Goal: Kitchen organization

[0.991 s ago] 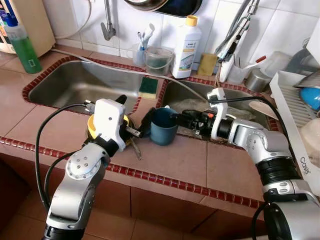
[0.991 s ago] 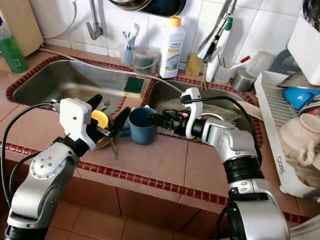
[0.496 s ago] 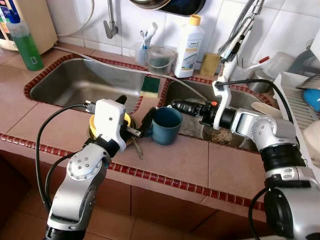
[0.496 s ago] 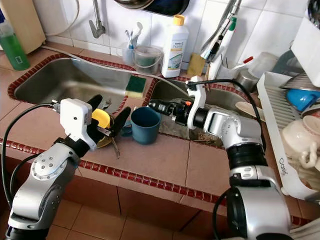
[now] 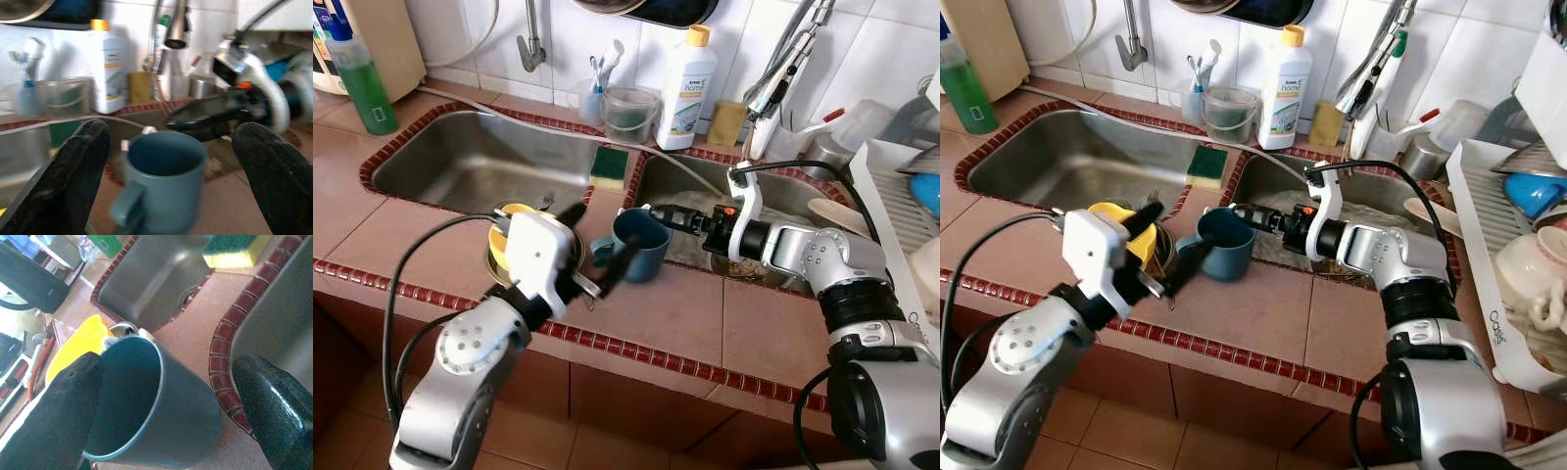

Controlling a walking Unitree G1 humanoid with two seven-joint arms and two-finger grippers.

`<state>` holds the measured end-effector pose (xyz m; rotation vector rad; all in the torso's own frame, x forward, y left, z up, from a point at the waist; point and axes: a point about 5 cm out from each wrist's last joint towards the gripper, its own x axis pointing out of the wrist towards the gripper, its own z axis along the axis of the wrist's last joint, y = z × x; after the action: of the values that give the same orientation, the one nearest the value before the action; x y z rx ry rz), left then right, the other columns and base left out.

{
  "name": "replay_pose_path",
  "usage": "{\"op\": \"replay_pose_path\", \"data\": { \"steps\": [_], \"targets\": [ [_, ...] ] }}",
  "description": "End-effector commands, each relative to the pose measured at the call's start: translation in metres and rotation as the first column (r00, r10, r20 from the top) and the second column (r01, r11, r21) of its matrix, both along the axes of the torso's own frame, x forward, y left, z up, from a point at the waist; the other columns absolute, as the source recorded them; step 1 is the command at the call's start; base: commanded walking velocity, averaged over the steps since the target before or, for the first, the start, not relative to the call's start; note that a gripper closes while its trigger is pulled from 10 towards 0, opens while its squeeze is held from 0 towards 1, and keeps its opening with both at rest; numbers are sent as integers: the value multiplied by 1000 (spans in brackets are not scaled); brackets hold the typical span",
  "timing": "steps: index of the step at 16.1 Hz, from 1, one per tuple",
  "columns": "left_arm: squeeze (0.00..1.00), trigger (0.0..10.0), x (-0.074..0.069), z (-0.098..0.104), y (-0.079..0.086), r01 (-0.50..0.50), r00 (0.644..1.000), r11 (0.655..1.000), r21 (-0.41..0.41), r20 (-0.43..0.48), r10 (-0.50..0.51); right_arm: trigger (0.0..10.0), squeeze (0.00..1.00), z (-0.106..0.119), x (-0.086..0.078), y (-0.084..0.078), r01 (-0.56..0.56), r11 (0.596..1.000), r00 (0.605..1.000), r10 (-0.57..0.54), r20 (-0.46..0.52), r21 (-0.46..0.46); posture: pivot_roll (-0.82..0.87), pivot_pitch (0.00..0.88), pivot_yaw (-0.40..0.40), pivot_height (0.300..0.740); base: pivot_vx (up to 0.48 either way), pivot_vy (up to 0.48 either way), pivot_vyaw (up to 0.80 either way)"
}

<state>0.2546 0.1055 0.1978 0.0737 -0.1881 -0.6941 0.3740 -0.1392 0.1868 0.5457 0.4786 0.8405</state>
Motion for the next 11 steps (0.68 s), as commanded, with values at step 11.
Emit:
{"op": "replay_pose_path", "data": {
  "steps": [11],
  "targets": [
    [0, 10000, -18, 8, -20, 89, 996, 996, 10, 7, -89, 9333, 0, -7, 1, 10, -80, 995, 996, 78, -47, -53, -62, 119, -126, 740, 0, 0, 0]
  ]
}}
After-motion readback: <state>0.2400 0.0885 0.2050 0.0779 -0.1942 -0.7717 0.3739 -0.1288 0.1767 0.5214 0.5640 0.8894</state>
